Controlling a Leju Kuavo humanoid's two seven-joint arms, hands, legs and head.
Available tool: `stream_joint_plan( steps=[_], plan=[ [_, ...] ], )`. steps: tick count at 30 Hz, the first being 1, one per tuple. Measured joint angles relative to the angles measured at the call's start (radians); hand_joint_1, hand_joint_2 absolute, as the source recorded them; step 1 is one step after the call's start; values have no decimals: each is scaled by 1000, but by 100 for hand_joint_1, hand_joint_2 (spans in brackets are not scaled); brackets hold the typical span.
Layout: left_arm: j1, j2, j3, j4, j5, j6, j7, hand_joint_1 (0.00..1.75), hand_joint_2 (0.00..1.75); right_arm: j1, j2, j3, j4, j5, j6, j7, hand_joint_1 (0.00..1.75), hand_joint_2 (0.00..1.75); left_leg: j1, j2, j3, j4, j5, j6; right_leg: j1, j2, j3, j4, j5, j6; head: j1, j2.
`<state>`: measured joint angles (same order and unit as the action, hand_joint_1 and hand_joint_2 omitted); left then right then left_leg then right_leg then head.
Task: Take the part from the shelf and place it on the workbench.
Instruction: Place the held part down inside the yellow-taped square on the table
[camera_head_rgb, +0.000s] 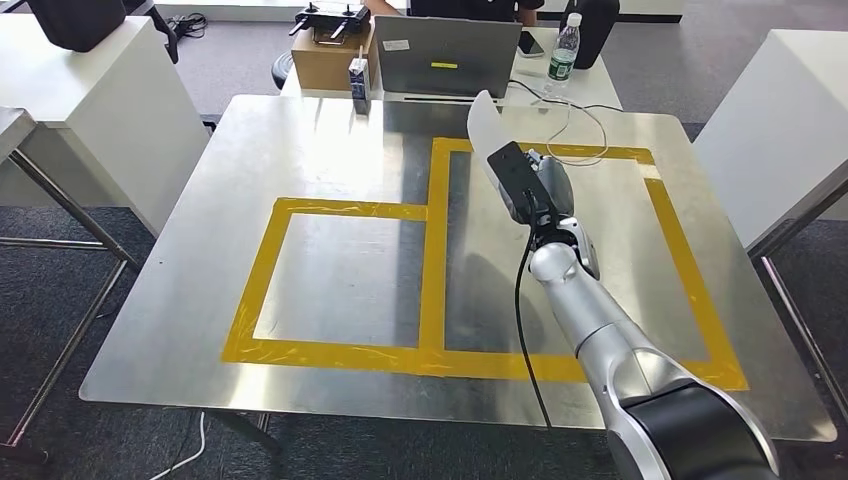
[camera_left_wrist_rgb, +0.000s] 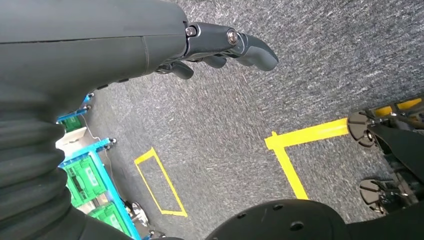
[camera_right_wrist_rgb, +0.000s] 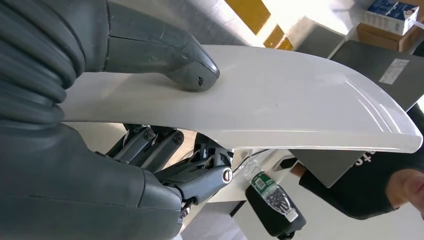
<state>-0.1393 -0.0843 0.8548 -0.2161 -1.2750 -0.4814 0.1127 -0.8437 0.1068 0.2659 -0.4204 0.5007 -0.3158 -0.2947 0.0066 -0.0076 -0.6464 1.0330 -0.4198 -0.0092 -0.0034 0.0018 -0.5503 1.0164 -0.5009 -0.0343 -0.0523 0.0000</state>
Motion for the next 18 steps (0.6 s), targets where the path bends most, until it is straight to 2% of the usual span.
stream_joint_plan(
  steps=[3,5,7,9,18],
  plan=[
    [0,0,-2,0,-4,0,-4,0,175,-3,0,0,11,3,4,0,175,175,-1,0,0,0,-2,5,0,0,2,-6,0,5,0,0],
    [0,0,-5,0,-7,0,-18,0,175,-3,0,0,16,5,6,0,175,175,-2,1,0,0,-2,7,-1,0,3,-8,1,16,0,0],
    [0,0,-8,0,-9,0,-27,0,175,-3,0,0,22,7,8,0,87,87,-3,1,0,1,-2,8,-3,0,4,-10,2,30,0,0],
    [0,0,-12,0,-12,0,-25,0,175,-3,0,0,26,9,10,-1,0,0,-3,2,0,1,-1,9,-4,0,4,-10,2,35,0,0],
    [0,0,-17,0,-4,0,-25,0,175,-2,0,0,37,17,15,-2,0,0,-2,2,4,-1,1,8,-2,0,4,-8,3,36,0,0]
  ],
)
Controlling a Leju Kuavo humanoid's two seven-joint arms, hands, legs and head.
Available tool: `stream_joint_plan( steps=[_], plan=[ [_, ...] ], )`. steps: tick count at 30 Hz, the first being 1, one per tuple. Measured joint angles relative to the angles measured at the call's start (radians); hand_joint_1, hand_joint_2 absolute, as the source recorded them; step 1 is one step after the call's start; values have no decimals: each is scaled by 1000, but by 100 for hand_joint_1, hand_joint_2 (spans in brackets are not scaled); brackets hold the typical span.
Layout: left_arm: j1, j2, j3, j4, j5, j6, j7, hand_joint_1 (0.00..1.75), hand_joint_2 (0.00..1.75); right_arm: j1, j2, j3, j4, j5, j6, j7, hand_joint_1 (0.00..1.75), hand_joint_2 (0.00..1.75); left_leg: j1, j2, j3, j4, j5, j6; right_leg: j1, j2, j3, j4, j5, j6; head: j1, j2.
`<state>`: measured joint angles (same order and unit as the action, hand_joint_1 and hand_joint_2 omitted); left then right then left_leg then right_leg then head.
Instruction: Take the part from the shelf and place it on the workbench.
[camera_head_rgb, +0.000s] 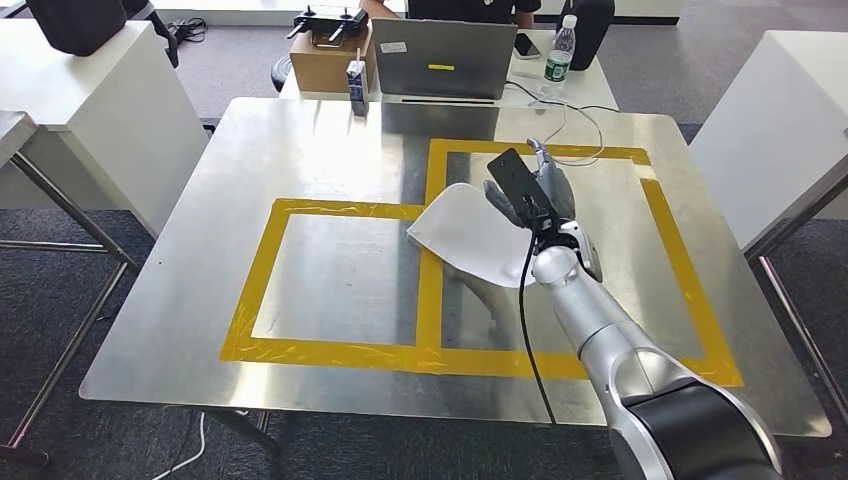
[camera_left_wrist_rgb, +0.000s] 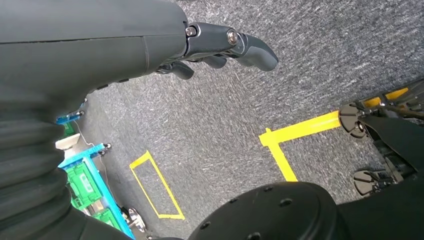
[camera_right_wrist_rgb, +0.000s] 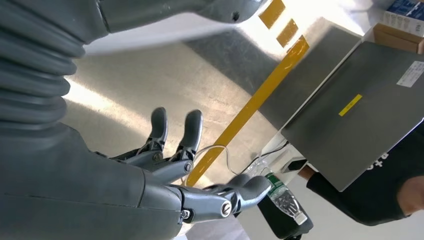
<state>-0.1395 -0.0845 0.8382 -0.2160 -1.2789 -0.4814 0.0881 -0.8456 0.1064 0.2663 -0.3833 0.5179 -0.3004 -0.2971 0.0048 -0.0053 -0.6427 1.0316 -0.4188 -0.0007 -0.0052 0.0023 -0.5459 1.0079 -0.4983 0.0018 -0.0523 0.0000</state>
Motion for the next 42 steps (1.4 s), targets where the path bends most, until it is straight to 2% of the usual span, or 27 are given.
stream_joint_plan(
  steps=[11,15,22,25,26,27,29,30,31,32,33,34,35,37,40,41,42],
  plan=[
    [2,0,0,1,1,0,7,0,175,2,-1,0,7,-1,11,-3,0,0,0,0,1,-1,0,0,0,0,0,1,0,0,0,0],
    [2,0,0,1,1,0,5,0,0,2,-3,0,7,-4,13,-10,0,0,0,0,1,-1,0,0,0,0,0,1,0,0,0,0],
    [1,0,0,2,-2,0,-10,0,0,2,-8,0,7,-21,13,-43,0,0,-1,0,1,0,-1,1,-1,0,1,-2,1,1,0,0],
    [2,0,0,3,-4,0,-8,0,0,3,-10,-1,6,-32,16,-66,0,0,0,1,12,-19,9,16,-3,0,8,-10,3,16,0,0],
    [2,0,0,3,-4,0,-8,0,0,2,-10,-3,6,-38,18,-76,0,0,2,3,19,-33,17,21,-4,1,5,1,-8,19,0,0],
    [2,-2,0,3,-4,0,-8,0,0,0,-11,-5,6,-44,21,-86,0,0,6,6,24,-44,23,23,-3,1,-8,32,-31,20,0,0],
    [3,-3,0,3,-3,0,-8,0,0,1,-11,-8,6,-52,26,-99,0,0,6,9,24,-49,28,26,-7,1,-58,143,-94,22,1,0],
    [3,-3,0,3,-2,0,-8,0,0,5,-12,-9,6,-53,27,-102,0,0,7,9,22,-48,29,25,-10,1,-83,198,-115,24,1,0],
    [4,-3,0,4,0,0,-8,0,0,10,-12,-10,6,-54,28,-104,0,0,8,10,19,-45,29,24,-13,1,-96,229,-120,26,1,0],
    [5,-3,0,4,0,0,-8,0,0,14,-13,-11,6,-54,28,-104,0,0,10,9,14,-41,30,20,-18,0,-94,225,-106,29,1,0],
    [6,-3,0,4,1,0,-8,0,0,15,-13,-11,6,-54,28,-104,0,0,14,9,8,-34,31,15,-23,0,-75,186,-78,33,1,0],
    [6,-2,0,3,1,0,-8,0,0,15,-13,-11,6,-54,28,-103,0,0,18,9,-1,-25,31,8,-28,-2,-46,124,-53,38,1,0],
    [6,-1,0,3,1,0,-8,0,0,14,-12,-11,6,-54,28,-102,0,0,21,8,-9,-16,32,-2,-29,0,-21,77,-29,40,2,0],
    [5,1,0,2,1,0,-11,0,0,12,-11,-12,5,-54,29,-101,0,0,21,5,-21,-2,34,-21,-27,6,-6,38,-12,30,2,0],
    [6,1,0,3,1,0,-15,0,0,12,-9,-12,4,-55,29,-99,0,0,23,2,-33,1,42,-47,-24,9,-27,46,-3,-3,2,0],
    [7,1,0,3,1,0,-15,0,0,11,-8,-13,4,-55,29,-99,0,0,25,2,-41,12,27,-52,-24,8,-35,44,6,-12,2,0],
    [7,1,0,3,1,0,-14,0,0,11,-6,-13,4,-55,28,-99,0,0,26,3,-54,42,-4,-56,-24,8,-44,42,15,-21,1,0]
  ],
)
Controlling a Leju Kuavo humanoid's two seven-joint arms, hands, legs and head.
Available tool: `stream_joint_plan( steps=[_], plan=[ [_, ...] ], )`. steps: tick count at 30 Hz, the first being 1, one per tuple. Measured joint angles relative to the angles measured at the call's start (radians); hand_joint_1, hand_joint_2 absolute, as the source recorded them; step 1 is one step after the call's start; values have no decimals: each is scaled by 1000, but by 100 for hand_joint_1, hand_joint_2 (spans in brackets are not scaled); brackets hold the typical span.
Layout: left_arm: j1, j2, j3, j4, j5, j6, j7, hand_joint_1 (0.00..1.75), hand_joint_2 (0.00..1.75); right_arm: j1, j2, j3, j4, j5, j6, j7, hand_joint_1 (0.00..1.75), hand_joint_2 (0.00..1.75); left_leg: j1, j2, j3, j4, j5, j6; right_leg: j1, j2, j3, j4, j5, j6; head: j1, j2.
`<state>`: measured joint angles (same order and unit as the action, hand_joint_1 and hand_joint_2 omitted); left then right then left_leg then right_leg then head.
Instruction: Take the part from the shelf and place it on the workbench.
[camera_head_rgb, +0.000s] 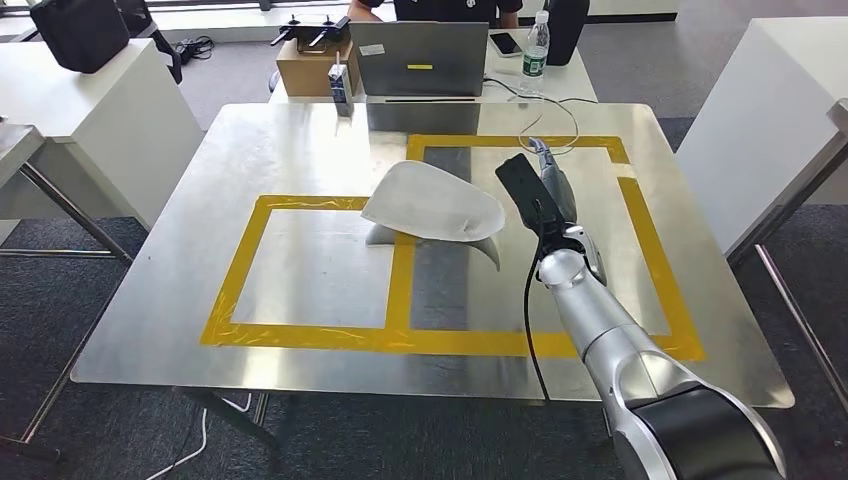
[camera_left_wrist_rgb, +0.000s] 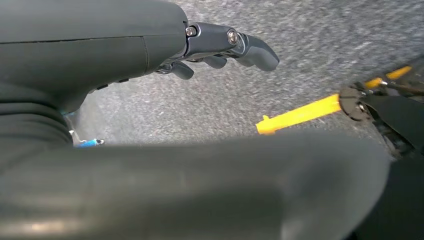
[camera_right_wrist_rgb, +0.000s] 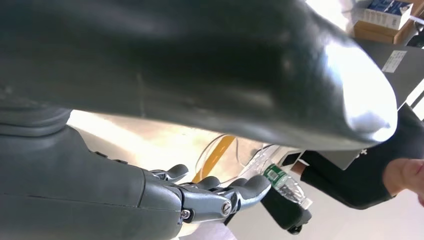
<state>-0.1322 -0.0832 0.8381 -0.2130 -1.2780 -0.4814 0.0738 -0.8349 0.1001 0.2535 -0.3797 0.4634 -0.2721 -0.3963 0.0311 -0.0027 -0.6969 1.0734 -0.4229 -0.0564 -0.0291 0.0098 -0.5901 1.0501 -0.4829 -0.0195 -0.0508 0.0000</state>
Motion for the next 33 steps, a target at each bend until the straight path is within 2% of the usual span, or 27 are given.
stream_joint_plan(
  steps=[2,3,4,5,6,7,9,10,11,13,14,15,16,18,19,20,21,22,23,24,25,26,28,29,30,31,33],
  plan=[
    [0,1,0,0,0,0,1,0,0,0,2,0,0,0,0,0,0,0,-1,1,-36,118,-93,-1,3,0,-20,-1,18,-10,0,0],
    [-1,2,0,0,0,0,2,0,0,1,2,0,0,0,0,0,0,0,-3,1,-51,182,-130,-1,7,-1,-32,-1,27,-12,0,0],
    [-1,3,0,0,0,0,3,0,0,2,2,0,0,0,0,0,0,0,-5,1,-54,226,-149,1,10,-1,-44,0,36,-13,0,0],
    [-1,4,0,0,0,0,4,0,0,3,2,0,0,0,0,0,0,0,-7,1,-40,237,-149,5,13,-1,-55,0,45,-14,0,0],
    [-1,4,0,0,-1,0,4,0,0,3,2,0,0,0,0,0,0,0,-10,1,-6,206,-134,11,16,-1,-65,0,53,-13,0,0],
    [-2,5,0,0,-1,0,4,0,0,3,2,0,-1,0,0,0,0,0,-14,0,45,145,-115,20,18,-1,-74,0,62,-12,0,0],
    [-6,7,0,-2,-2,0,4,0,0,2,3,-1,-5,0,-1,0,0,0,-23,1,140,16,-102,34,21,-3,-83,-1,76,-6,0,0],
    [-8,8,0,-2,-2,0,4,0,0,1,3,-2,-7,0,-1,-1,0,0,-28,1,162,-20,-102,38,20,-4,-84,-2,83,-1,0,0],
    [-10,9,0,-3,-2,0,4,0,0,1,5,-2,-8,0,-1,-1,0,0,-32,2,166,-33,-103,40,19,-5,-83,-5,90,6,0,0],
    [-12,9,0,-3,-3,0,4,0,0,0,6,-3,-8,1,-1,-3,0,0,-33,3,157,-42,-86,50,17,-5,-82,-11,102,19,-1,0],
    [-13,9,0,-3,-4,0,4,0,0,-1,6,-4,-8,1,-1,-3,0,0,-31,5,154,-47,-75,58,17,-5,-87,-5,91,25,-1,0],
    [-13,8,0,-3,-5,0,4,0,0,-2,5,-5,-8,1,-2,-3,0,0,-28,7,147,-53,-62,65,17,-5,-98,19,62,29,0,0],
    [-13,8,0,-4,-5,0,4,0,0,-3,5,-6,-8,2,-2,-3,0,0,-25,9,137,-57,-49,71,17,-5,-113,64,18,32,0,0],
    [-13,7,0,-4,-6,0,4,0,0,-3,4,-8,-8,2,-1,-3,0,0,-26,11,109,-56,-25,76,17,-6,-148,190,-75,38,1,0],
    [-13,7,0,-5,-6,0,4,0,0,-2,4,-8,-8,3,-1,-3,0,0,-26,11,93,-55,-14,76,17,-6,-156,241,-95,40,1,0],
    [-13,7,0,-4,-7,0,5,0,0,-2,4,-8,-8,3,0,-3,0,0,-26,12,77,-53,-4,76,17,-6,-149,264,-94,40,1,0],
    [-12,6,0,-4,-7,0,5,0,0,-1,4,-8,-8,3,0,-3,0,0,-26,12,62,-50,6,74,18,-6,-124,252,-76,40,1,0],
    [-12,6,0,-4,-7,0,5,0,0,-2,4,-8,-8,3,0,-3,0,0,-26,12,48,-46,16,72,18,-6,-80,203,-51,37,1,0],
    [-12,6,0,-5,-7,0,5,0,0,-3,4,-9,-10,3,0,-4,0,0,-26,12,35,-42,24,69,19,-6,-26,131,-41,33,1,0],
    [-12,6,0,-5,-7,0,5,0,0,-3,5,-9,-12,3,0,-5,0,0,-27,12,27,-39,32,64,21,-6,20,66,-38,28,0,0],
    [-12,6,0,-5,-8,0,5,0,0,-3,5,-9,-15,2,1,-6,0,0,-28,11,22,-37,39,58,23,-6,51,16,-42,22,-1,0],
    [-12,6,0,-5,-8,0,5,0,0,-4,5,-10,-18,2,1,-7,0,0,-28,11,21,-38,47,52,26,-6,64,-9,-49,16,-2,0],
    [-12,7,0,-5,-8,0,5,0,0,-4,5,-14,-19,0,1,-8,0,0,-27,11,20,-45,62,38,26,-6,56,-18,-33,3,-2,0],
    [-11,7,0,-5,-8,0,4,0,0,-4,5,-16,-20,-1,1,-9,0,0,-26,9,14,-43,56,31,24,-8,49,-23,-22,-4,-3,0],
    [-10,8,0,-4,-8,0,4,0,0,-3,6,-17,-21,-2,1,-10,0,0,-26,8,5,-27,31,25,22,-9,41,-28,-8,-11,-3,0],
    [-10,8,0,-4,-8,-1,4,0,0,-3,6,-18,-21,-3,1,-13,0,0,-24,6,-9,10,-11,18,19,-10,29,-32,6,-16,-4,0],
    [-10,9,0,-4,-8,-2,3,0,0,-2,6,-19,-22,-5,2,-17,0,0,-21,5,-39,134,-109,7,19,-10,0,-33,31,-19,-4,0]
  ],
)
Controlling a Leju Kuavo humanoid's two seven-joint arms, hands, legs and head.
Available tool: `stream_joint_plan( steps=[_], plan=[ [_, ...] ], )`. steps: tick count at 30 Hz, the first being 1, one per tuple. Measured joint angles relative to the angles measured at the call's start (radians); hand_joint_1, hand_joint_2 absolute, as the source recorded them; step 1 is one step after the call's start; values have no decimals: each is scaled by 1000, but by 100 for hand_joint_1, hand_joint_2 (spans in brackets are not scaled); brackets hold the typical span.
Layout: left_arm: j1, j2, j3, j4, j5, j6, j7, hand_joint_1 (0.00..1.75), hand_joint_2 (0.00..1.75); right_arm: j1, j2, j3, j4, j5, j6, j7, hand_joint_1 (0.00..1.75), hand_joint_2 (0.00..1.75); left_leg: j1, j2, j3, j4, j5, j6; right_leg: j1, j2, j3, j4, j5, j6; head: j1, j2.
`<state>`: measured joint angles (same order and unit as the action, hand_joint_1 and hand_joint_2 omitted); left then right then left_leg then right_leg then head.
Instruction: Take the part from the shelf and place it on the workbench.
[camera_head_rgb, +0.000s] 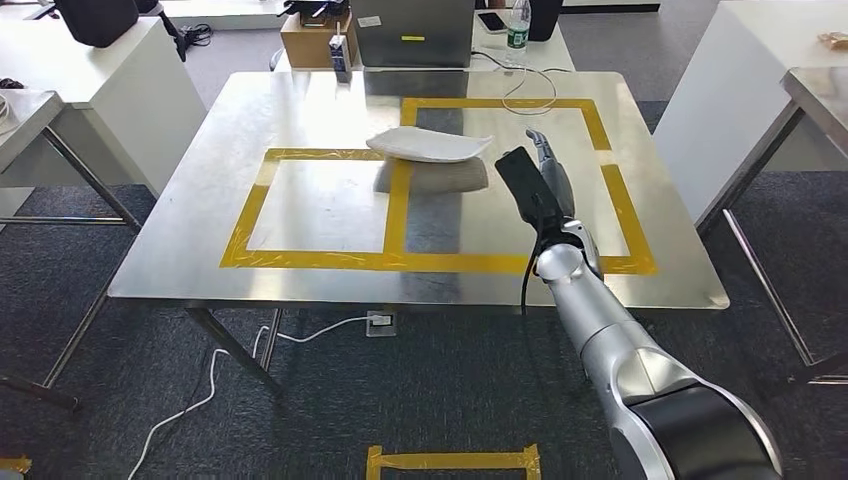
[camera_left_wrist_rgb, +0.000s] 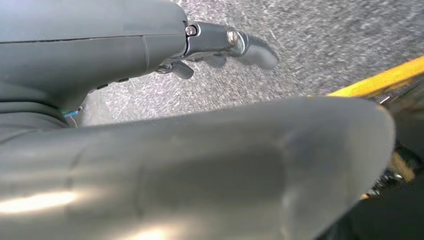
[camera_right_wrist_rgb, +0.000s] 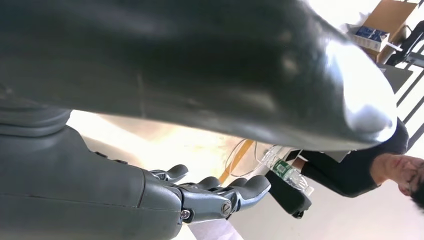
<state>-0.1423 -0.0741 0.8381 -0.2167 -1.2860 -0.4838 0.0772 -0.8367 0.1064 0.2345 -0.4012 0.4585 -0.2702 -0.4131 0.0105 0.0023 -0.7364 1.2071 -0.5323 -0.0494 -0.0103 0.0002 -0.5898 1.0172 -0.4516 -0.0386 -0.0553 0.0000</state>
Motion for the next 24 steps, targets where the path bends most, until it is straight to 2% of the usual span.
stream_joint_plan(
  steps=[1,2,3,4,5,6,7,8,9,11,12,13,15,16,17,18,19,20,22,23,24],
  plan=[
    [0,1,0,0,0,0,0,0,0,2,0,-1,0,-1,0,-1,0,0,2,0,-9,61,-27,-4,0,0,-16,0,12,1,0,0],
    [0,2,0,0,0,0,0,0,0,4,0,-1,0,-1,1,-2,0,0,3,0,-5,99,-31,-7,-1,0,-32,1,24,3,0,0],
    [0,3,0,0,0,0,0,0,0,6,0,-2,0,-1,1,-1,0,0,4,0,14,103,-14,-9,-2,0,-47,2,36,6,0,0],
    [0,4,0,0,0,0,-2,0,0,8,0,-2,0,-2,2,-1,0,0,6,0,50,72,11,-10,-3,-1,-61,4,47,10,0,0],
    [-1,5,0,0,0,0,-3,0,0,9,0,-3,-1,-2,3,-1,0,0,8,0,102,8,23,-10,-5,-1,-74,7,57,15,0,0],
    [-3,5,0,-1,0,0,-4,0,0,9,0,-4,-3,-3,5,-1,0,0,8,-2,158,-66,19,-8,-5,-1,-84,10,65,21,0,0],
    [-4,5,0,-1,0,0,-6,0,0,9,0,-5,-5,-5,6,-1,0,0,6,-4,197,-122,9,-2,-5,-1,-90,12,73,28,0,0],
    [-5,5,0,-1,0,0,-6,0,0,8,0,-6,-7,-6,7,-2,0,0,4,-7,221,-162,-4,6,-4,-1,-92,13,80,35,0,0],
    [-5,6,0,-1,0,0,-6,0,0,8,0,-6,-8,-7,8,-2,0,0,0,-8,226,-174,-7,18,-4,-1,-92,10,88,43,0,0],
    [-5,6,0,-1,1,0,-6,0,0,9,1,-7,-8,-8,9,-3,0,0,-1,-4,213,-176,10,42,-7,0,-95,5,97,57,0,0],
    [-6,6,0,-1,1,0,-7,0,0,10,1,-7,-8,-9,9,-3,0,0,-1,-2,205,-179,22,53,-8,0,-103,18,77,62,1,0],
    [-6,6,0,-1,1,0,-7,0,0,11,1,-7,-8,-10,9,-3,0,0,0,1,193,-181,35,61,-9,1,-117,51,38,66,1,0],
    [-6,7,0,-2,2,0,-8,0,0,13,1,-8,-8,-13,9,-3,0,0,-1,3,164,-180,61,70,-8,1,-154,178,-68,70,1,0],
    [-5,7,0,-2,2,0,-8,0,0,16,1,-8,-8,-15,9,-3,0,0,-3,3,148,-179,73,72,-7,1,-168,245,-103,71,2,0],
    [-5,7,0,-2,2,0,-8,0,0,18,1,-9,-8,-16,10,-3,0,0,-6,3,133,-178,85,73,-5,1,-169,292,-113,69,2,0],
    [-4,7,0,-2,1,0,-7,0,0,21,1,-10,-8,-17,10,-4,0,0,-8,3,119,-177,95,73,-3,1,-155,304,-103,65,2,0],
    [-4,7,0,-1,0,0,-7,0,0,23,1,-12,-9,-19,10,-5,0,0,-11,3,106,-176,104,73,0,1,-121,278,-80,59,2,0],
    [-3,6,0,-1,-1,0,-6,0,0,23,1,-13,-9,-21,10,-6,0,0,-13,2,95,-175,114,72,5,1,-69,216,-60,50,2,0],
    [-3,4,0,-1,-3,0,-6,0,0,23,1,-17,-14,-26,11,-11,0,0,-17,2,80,-174,131,66,15,0,32,74,-58,32,1,0],
    [-3,4,0,-2,-3,0,-6,0,0,22,2,-20,-16,-30,13,-14,0,0,-16,2,77,-174,139,61,19,0,61,27,-66,25,1,0],
    [-3,4,0,-2,-3,0,-6,0,0,23,2,-23,-18,-33,15,-18,0,0,-16,3,76,-177,147,55,21,0,69,6,-70,21,1,0]
  ],
)
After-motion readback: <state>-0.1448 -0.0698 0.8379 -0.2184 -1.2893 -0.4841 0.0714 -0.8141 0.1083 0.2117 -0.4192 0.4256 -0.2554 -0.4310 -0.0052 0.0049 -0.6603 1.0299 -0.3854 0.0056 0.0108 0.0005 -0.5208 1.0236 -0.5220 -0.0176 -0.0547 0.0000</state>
